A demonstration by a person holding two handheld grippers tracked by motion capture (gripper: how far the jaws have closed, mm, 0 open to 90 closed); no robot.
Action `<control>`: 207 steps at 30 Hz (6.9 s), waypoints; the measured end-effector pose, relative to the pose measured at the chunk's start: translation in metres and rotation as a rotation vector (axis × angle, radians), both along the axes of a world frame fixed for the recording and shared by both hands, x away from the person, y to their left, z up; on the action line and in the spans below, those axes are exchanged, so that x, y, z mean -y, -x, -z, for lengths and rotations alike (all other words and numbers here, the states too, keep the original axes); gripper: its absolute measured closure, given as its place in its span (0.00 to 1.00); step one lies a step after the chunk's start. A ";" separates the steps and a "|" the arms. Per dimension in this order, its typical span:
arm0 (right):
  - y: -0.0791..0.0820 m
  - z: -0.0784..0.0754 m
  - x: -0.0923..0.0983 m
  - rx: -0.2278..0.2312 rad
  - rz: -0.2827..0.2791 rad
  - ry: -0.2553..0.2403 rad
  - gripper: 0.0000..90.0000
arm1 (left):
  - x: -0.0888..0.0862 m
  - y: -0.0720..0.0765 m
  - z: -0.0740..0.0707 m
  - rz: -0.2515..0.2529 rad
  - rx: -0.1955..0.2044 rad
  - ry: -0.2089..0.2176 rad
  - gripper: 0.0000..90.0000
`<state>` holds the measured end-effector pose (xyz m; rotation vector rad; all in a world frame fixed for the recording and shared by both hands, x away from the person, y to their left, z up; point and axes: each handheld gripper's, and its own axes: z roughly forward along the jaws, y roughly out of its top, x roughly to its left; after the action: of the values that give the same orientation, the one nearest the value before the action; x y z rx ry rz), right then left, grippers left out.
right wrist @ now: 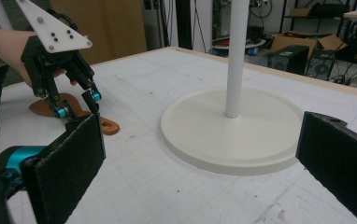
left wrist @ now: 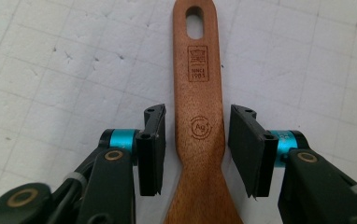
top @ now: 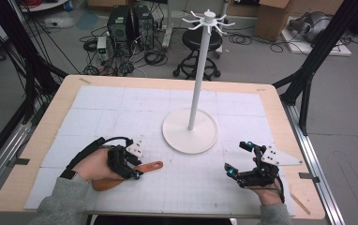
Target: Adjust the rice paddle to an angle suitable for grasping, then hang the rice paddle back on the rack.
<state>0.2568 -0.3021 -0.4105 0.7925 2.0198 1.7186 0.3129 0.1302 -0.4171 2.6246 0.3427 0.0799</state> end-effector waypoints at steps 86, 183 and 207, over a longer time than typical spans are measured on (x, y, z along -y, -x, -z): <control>0.017 0.000 0.017 -0.005 0.057 -0.022 0.00 | -0.044 0.016 -0.086 -0.206 0.154 0.591 0.73; 0.015 -0.001 0.017 0.004 0.050 -0.047 0.00 | 0.035 -0.068 -0.234 -0.149 0.314 0.820 0.72; 0.015 0.000 0.015 0.006 0.044 -0.045 0.00 | 0.048 -0.074 -0.258 -0.178 0.372 0.836 0.72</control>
<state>0.2415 -0.3176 -0.4102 0.8386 1.9517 1.7450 0.3872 0.0822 -0.1594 1.7071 0.3730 0.3876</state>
